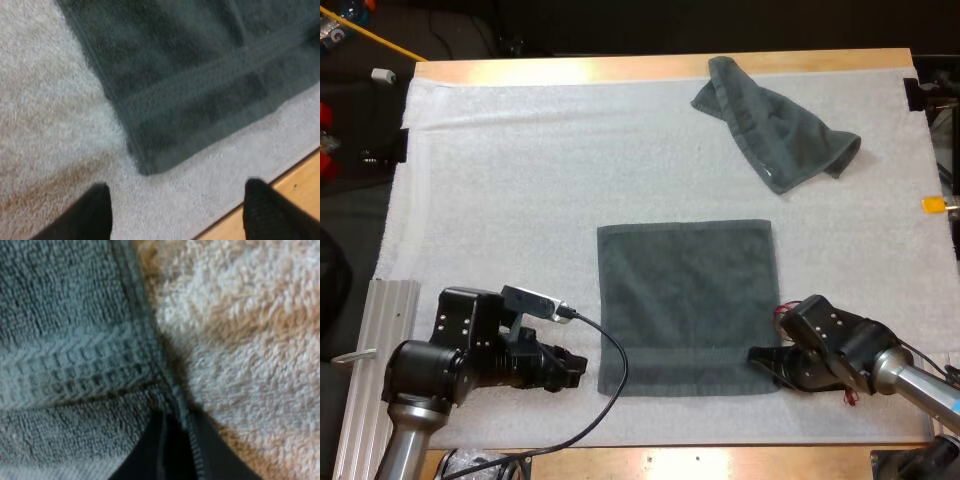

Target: Pick towel from pile, fold and stack

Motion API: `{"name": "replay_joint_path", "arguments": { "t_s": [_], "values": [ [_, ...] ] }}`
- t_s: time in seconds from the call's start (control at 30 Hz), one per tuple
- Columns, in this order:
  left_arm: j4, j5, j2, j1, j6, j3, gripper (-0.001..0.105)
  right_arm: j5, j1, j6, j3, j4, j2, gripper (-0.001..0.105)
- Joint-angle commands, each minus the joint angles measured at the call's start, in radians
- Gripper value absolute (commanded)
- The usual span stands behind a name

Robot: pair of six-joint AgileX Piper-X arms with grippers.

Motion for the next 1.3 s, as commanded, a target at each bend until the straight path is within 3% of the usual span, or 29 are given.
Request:
{"name": "replay_joint_path", "arguments": {
  "t_s": [0.0,0.17,0.33,0.47,0.6,0.97,1.27],
  "values": [
    [-0.018,0.009,0.001,0.001,-0.012,0.021,0.056,-0.016,0.002,-0.015,0.004,0.038,0.013,0.0],
    [-0.123,0.092,0.001,-0.004,-0.09,0.124,0.056,-0.012,0.002,-0.055,0.004,0.071,0.013,0.0],
    [-0.217,0.09,0.007,-0.067,-0.162,0.175,0.056,-0.012,0.002,-0.055,0.004,0.071,0.013,0.0],
    [-0.249,0.033,0.066,-0.119,-0.182,0.177,0.056,-0.012,0.002,-0.055,0.004,0.071,0.013,0.0],
    [-0.269,0.029,0.177,-0.142,-0.182,0.177,0.056,-0.012,0.002,-0.055,0.004,0.071,0.013,0.0],
    [-0.414,0.134,0.507,-0.142,-0.182,0.177,0.056,-0.012,0.002,-0.055,0.004,0.071,0.013,0.0],
    [-0.43,0.17,0.61,-0.142,-0.179,0.177,0.055,-0.012,0.002,-0.055,0.004,0.071,0.013,0.0]
  ]
}}
